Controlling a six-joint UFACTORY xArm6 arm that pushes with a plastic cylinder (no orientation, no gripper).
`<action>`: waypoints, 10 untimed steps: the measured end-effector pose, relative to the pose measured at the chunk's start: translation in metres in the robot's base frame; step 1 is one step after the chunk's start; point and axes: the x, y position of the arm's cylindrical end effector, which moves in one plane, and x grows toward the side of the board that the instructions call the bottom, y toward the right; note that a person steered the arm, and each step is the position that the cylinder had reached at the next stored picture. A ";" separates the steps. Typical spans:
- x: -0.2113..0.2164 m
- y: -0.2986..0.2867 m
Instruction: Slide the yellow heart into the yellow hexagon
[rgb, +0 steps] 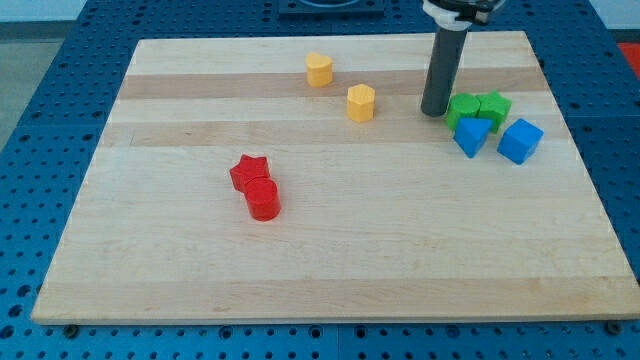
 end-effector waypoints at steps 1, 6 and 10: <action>0.000 -0.001; -0.006 -0.097; -0.090 -0.115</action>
